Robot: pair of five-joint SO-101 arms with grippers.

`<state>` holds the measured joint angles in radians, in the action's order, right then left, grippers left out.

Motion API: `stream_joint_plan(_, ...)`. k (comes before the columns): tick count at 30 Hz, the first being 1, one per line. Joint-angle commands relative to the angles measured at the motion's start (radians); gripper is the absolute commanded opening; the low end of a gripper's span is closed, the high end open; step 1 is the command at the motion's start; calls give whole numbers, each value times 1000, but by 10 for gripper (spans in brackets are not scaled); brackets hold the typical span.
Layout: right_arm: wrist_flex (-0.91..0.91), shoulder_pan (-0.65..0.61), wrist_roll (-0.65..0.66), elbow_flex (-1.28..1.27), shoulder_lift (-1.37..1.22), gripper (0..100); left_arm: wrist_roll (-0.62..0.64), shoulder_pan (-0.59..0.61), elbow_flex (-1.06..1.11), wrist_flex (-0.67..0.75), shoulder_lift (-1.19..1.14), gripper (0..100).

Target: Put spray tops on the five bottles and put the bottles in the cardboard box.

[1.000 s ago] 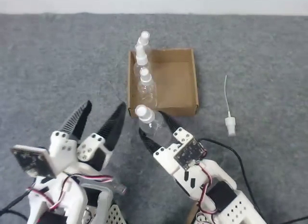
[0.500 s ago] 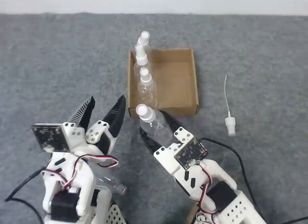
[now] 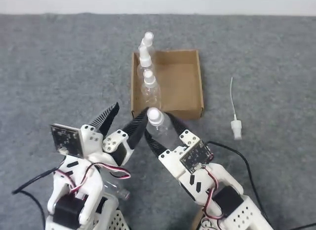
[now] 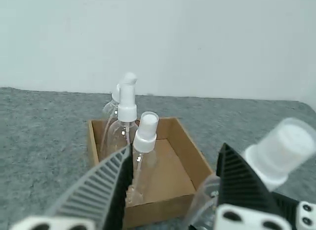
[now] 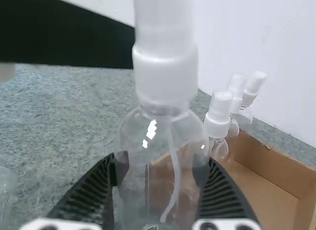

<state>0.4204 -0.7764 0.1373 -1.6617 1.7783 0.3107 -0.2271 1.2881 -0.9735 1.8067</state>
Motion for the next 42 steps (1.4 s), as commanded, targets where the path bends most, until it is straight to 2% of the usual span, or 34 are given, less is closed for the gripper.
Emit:
stream_joint_plan(1,8,8,11,-20,21,61,0,-21,-10,-6,-3,258)
stream_joint_plan(5,8,8,12,-20,21,61,-32,-25,-10,-29,-3,258)
stream_joint_plan(11,8,12,12,-20,21,61,-83,-130,-12,-61,-2,258)
stream_joint_plan(16,8,13,12,-20,21,61,-104,-157,-8,-63,-2,258)
stream_joint_plan(39,35,13,12,-20,25,61,-110,-144,-13,-61,-2,257)
stream_joint_plan(42,35,15,12,-20,25,61,-130,-68,-31,-55,-2,257)
